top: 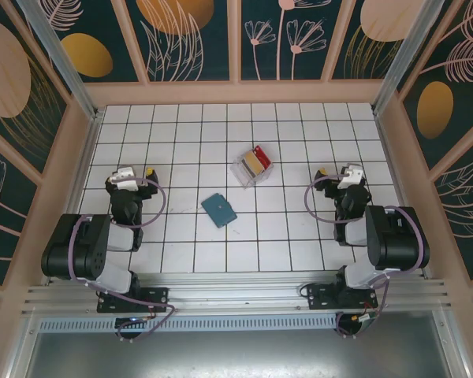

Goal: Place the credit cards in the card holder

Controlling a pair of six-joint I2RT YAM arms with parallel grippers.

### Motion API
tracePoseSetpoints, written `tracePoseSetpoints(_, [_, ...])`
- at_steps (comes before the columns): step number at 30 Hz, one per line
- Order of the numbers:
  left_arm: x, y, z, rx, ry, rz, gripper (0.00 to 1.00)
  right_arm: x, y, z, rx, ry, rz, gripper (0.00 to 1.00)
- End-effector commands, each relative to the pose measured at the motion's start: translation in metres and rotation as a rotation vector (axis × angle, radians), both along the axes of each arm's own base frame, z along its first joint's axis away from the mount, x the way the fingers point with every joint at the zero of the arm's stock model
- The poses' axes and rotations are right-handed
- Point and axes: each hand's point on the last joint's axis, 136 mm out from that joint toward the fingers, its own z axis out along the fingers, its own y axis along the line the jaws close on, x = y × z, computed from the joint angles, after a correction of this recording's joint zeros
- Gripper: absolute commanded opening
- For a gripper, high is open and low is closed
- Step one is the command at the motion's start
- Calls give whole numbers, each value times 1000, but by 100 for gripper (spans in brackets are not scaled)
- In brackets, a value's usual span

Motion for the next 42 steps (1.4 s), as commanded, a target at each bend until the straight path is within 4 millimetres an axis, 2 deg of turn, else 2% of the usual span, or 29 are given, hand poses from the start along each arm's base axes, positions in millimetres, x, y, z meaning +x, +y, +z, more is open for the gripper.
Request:
tracePoseSetpoints(1, [4, 0, 9, 12, -28, -7, 99, 4, 1, 8, -9, -23, 19, 99])
tracePoseSetpoints(31, [2, -1, 11, 20, -38, -17, 99, 4, 1, 10, -15, -32, 10, 99])
tracePoseSetpoints(33, [0, -8, 17, 30, -49, -58, 99, 6, 4, 21, -35, -39, -6, 99])
tracePoseSetpoints(36, [2, 2, 33, -14, -8, 5, 99, 15, 7, 49, 20, 39, -13, 99])
tracePoseSetpoints(39, [7, 15, 55, -159, 86, 114, 99, 17, 24, 87, 95, 40, 77, 99])
tracePoseSetpoints(41, [5, 22, 64, -266, 118, 184, 99, 18, 32, 99, 177, 69, 107, 99])
tracePoseSetpoints(42, [6, 18, 66, -296, 120, 167, 99, 19, 35, 100, 218, 103, 109, 99])
